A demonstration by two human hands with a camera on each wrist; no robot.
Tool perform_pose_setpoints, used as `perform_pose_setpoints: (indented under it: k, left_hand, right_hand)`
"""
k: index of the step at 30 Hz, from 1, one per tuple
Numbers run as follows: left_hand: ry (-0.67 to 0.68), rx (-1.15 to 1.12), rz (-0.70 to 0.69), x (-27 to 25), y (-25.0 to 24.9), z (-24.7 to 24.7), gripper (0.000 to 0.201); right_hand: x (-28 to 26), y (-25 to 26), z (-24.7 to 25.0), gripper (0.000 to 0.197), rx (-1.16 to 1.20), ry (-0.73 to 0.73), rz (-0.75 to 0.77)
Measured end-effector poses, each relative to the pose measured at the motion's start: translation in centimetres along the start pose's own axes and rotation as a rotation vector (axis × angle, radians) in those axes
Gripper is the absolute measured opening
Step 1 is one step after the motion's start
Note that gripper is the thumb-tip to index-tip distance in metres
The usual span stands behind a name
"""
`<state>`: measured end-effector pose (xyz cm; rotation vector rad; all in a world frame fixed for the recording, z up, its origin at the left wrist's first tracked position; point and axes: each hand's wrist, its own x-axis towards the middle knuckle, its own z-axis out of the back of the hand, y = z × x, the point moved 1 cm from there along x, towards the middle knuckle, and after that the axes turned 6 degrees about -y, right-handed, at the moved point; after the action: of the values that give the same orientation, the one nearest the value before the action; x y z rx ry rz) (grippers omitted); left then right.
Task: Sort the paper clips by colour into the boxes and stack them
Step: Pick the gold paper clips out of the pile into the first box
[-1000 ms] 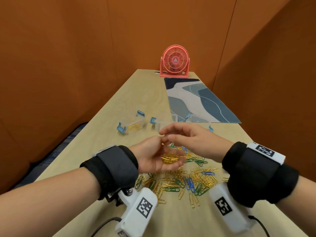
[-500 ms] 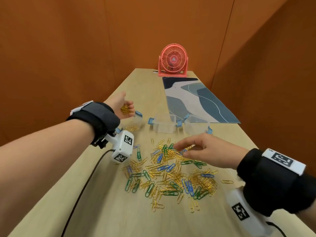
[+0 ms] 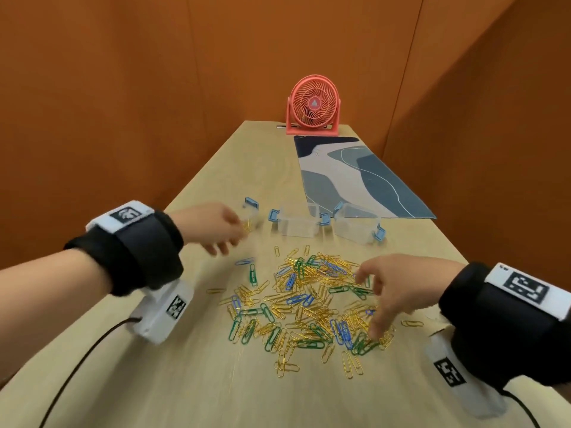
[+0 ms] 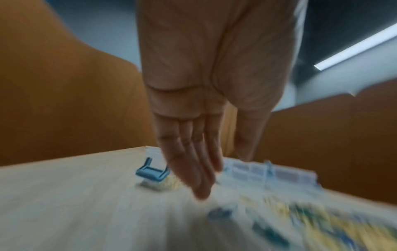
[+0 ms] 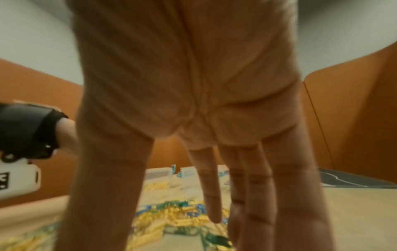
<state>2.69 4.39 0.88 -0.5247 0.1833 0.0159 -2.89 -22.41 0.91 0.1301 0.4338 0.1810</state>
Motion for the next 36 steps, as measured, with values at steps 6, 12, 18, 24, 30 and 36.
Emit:
perform_pose_setpoints:
  k: [6,12,18,24,30,36]
  left_hand:
    - [0.149,0.353,-0.169,-2.2,0.9,-3.8,0.042]
    - [0.14,0.279,-0.254,-3.9,0.4,-3.1,0.056]
    - [0.23,0.336,-0.195,-6.1,2.0,-4.3,0.063]
    - [-0.015,0.264,-0.43,-4.3,-0.4,-6.0,0.024]
    - [-0.077,0.288,-0.374,-0.5,-1.7,-5.5,0.05]
    - [0.264,0.302,-0.385,0.3,-3.2,-7.0,0.076]
  right_hand:
    - [0.6,0.6,-2.1,0.075,0.052,-0.048,0.062]
    - [0.9,0.3,-1.6,0.072,0.138,-0.102,0.135]
    - [0.6,-0.7,-2.4,0.079,0.092,-0.02,0.056]
    - [1.5,0.5,-2.8,0.041,0.183,-0.204,0.236]
    - [0.7,-1.0,-1.3,0.054,-0.037,-0.222,-0.01]
    - [-0.5,-1.7,-2.1,0.07,0.097,0.134,-0.109]
